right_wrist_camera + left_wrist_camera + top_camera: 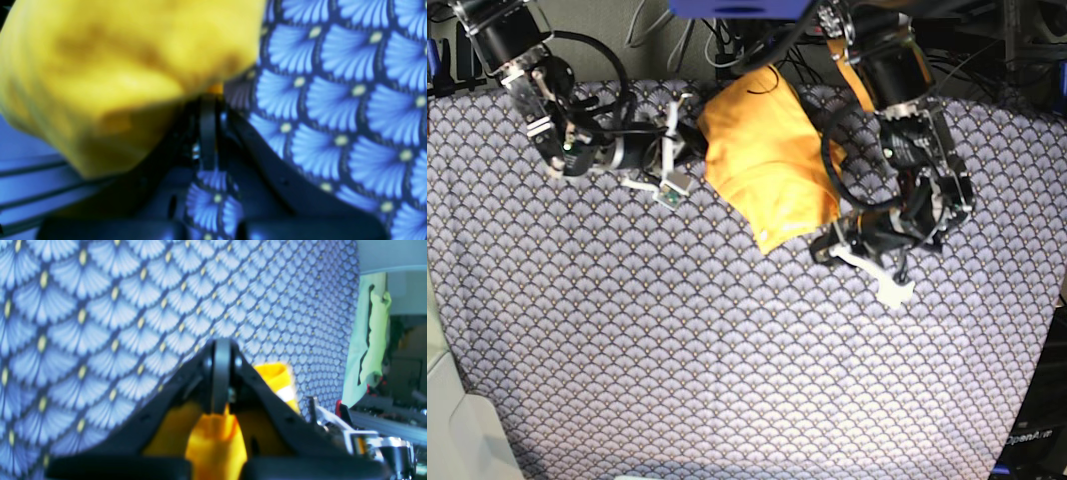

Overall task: Fold the T-shirt properly
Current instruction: 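Grasp the bundle with both grippers and rotate it upright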

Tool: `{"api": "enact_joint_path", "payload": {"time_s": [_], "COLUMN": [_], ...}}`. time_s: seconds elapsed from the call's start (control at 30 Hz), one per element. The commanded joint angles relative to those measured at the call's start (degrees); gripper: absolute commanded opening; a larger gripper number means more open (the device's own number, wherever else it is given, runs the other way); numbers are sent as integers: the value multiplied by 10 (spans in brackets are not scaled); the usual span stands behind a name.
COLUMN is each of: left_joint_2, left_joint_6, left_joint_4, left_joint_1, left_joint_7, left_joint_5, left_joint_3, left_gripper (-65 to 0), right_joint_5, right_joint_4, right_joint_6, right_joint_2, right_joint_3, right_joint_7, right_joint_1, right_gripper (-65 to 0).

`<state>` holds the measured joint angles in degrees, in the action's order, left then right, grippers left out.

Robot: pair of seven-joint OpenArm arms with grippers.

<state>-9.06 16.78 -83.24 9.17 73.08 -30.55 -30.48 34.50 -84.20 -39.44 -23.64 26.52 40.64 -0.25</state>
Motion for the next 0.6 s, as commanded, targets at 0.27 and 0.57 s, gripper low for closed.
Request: {"api": "enact_joint_path", "payload": {"time_s": [0.27,0.57], "left_joint_2": [16,16], "left_joint_6": [-43,-65], "left_joint_4": [-113,-116], "left_joint_1": [-104,-140], "left_joint_7": [22,32], "left_joint_5": [-13,-9], "left_joint_3": [1,0], "left_gripper": [-650,-650], "right_joint_5": [-7,-7], "right_joint_4": [-7,-7], "right_joint_6": [-6,-6], "right_joint_2": [-15,-15], "right_joint_3": [-14,-12], "right_joint_7": [7,7], "right_joint_1": [32,32], "right_gripper": [-650,-650]}}
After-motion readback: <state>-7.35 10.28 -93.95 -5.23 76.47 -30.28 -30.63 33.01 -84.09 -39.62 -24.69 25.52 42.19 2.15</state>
